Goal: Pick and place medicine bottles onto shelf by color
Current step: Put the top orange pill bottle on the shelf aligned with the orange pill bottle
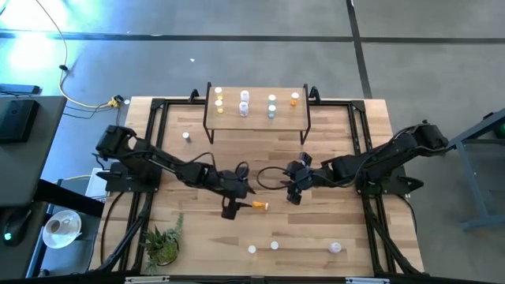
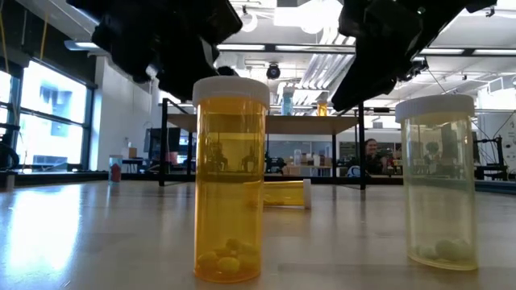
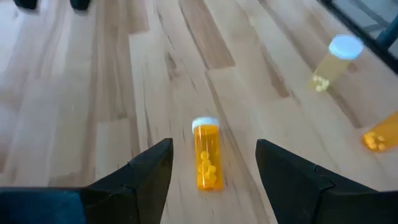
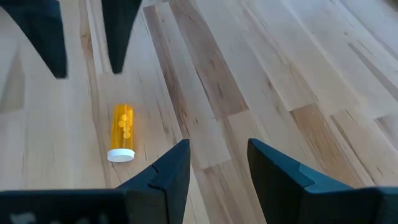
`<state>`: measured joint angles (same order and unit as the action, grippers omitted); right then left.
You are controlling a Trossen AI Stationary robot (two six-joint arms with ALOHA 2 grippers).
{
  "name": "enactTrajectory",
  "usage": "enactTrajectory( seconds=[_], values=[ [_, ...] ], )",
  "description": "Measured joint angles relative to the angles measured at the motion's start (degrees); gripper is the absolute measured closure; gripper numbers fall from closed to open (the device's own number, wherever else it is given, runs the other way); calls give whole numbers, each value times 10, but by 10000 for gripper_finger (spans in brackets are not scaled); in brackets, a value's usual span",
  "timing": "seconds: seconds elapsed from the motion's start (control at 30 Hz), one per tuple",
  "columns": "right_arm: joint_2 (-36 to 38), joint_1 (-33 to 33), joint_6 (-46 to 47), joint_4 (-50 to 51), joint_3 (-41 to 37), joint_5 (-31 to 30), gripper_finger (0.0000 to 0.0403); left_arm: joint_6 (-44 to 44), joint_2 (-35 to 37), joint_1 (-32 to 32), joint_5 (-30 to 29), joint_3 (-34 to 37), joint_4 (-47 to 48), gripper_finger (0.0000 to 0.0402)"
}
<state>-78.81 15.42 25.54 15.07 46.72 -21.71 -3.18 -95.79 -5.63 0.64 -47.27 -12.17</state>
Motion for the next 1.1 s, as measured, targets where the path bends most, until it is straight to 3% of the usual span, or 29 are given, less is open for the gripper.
enactTrajectory(
  seconds=[0.63, 1.1],
  values=[
    [0, 0, 0, -2, 0, 0, 251, 10, -105, 8, 11, -68, 51, 181],
    [0, 0, 2, -2, 0, 0, 251, 9, -116, 11, 17, -73, 65, 182]
  ],
)
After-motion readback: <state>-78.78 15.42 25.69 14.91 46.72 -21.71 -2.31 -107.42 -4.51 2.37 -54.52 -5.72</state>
